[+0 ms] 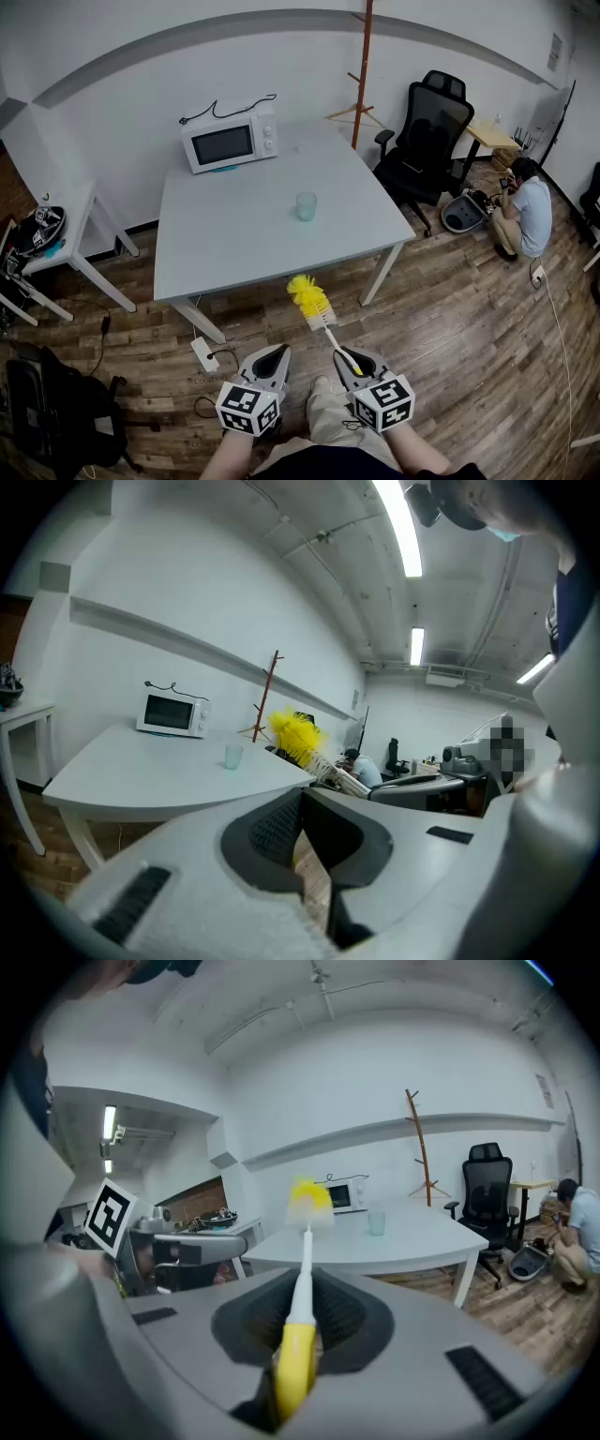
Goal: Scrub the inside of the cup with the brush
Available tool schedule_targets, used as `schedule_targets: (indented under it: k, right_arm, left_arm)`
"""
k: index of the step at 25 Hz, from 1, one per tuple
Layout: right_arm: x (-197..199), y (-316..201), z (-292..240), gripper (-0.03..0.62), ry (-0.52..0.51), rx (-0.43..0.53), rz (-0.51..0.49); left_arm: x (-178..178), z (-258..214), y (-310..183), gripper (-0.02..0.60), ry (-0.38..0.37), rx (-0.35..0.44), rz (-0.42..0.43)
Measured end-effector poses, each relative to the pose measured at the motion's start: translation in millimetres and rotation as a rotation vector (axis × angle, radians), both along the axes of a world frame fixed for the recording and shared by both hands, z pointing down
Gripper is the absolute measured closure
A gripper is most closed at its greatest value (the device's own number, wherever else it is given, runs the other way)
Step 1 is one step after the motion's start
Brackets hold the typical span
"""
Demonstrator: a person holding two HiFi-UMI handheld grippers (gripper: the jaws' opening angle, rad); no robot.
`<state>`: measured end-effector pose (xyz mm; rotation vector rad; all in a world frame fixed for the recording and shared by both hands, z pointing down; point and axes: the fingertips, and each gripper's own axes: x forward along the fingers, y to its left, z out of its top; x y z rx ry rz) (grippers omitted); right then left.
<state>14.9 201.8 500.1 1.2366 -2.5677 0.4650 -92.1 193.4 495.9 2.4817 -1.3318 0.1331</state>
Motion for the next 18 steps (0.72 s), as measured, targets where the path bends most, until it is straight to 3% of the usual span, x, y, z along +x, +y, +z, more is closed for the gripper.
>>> schedule_targets:
  k: [6,18]
  right_arm:
    - [-5.0,51.4,0.8,0.543,-0.010,0.005,-0.026]
    - [-10.2,59.4,-9.5,0.543,-0.016,0.037,-0.054]
  left_arm:
    - [15.9,2.4,45.3,0.565,-0.011,-0.006,0.083]
    - [8.4,-1.4,59.5,0.564,-0.054,0.011,0.005]
